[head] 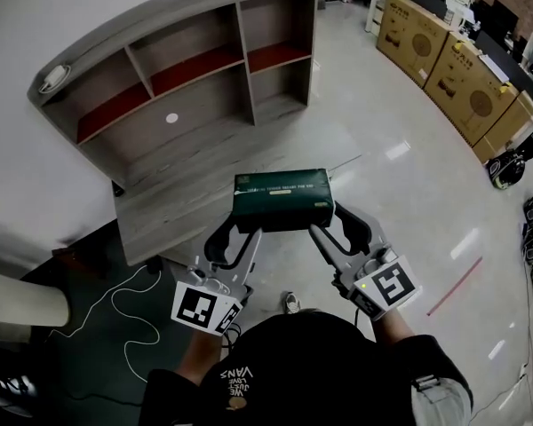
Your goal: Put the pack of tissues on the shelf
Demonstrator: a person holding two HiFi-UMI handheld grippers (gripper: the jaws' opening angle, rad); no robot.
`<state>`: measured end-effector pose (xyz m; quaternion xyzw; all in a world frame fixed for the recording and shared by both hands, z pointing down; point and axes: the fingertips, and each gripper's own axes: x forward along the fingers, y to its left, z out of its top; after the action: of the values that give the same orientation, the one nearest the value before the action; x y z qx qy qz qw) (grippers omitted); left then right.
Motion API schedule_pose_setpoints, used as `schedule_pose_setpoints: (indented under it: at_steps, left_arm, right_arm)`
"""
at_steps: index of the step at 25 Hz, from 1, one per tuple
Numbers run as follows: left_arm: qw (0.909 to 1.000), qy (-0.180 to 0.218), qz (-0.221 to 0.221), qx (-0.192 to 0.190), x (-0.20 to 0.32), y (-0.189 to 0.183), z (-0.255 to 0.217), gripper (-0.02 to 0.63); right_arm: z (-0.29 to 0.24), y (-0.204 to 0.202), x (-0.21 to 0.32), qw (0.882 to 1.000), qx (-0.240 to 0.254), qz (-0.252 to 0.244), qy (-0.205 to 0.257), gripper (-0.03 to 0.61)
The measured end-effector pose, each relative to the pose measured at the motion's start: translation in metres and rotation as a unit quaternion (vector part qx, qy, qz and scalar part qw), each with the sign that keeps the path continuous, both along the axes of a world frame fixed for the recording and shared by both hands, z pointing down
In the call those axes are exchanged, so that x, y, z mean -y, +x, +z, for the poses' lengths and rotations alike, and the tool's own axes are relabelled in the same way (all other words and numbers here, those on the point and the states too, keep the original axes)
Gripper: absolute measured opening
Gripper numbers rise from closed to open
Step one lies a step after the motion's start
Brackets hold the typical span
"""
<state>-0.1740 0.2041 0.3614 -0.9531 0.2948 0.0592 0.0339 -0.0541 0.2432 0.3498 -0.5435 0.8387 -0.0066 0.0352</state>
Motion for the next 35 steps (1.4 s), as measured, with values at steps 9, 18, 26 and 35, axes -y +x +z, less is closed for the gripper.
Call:
schedule_pose_setpoints:
  at_steps: [9, 18, 26, 35]
  left_arm:
    - [0.9998, -0.015, -0.01, -0.002, 0.04, 0.029, 0.01, 0.202]
    - [0.9991, -0.029, 0.029, 0.0, 0.109, 0.05, 0.017, 0.202]
    - [0.997, -0.024, 0.073, -0.002, 0.184, 0.07, 0.009, 0.202]
    - [0.9932, -0.013, 0.116, -0.001, 0.237, 0.075, 0.001, 0.202]
  right_arm:
    - [0.004, 0.029, 0.041, 1.0, -0.002, -0.007, -0.003, 0.19]
    - [0.007, 0.047, 0.1, 0.999, -0.001, 0.032, -0.011, 0.189]
    - [-0.001, 0.063, 0.166, 0.997, 0.0, 0.076, -0.006, 0.187]
    - [-0.008, 0.063, 0.21, 0.992, 0.001, 0.122, 0.009, 0.187]
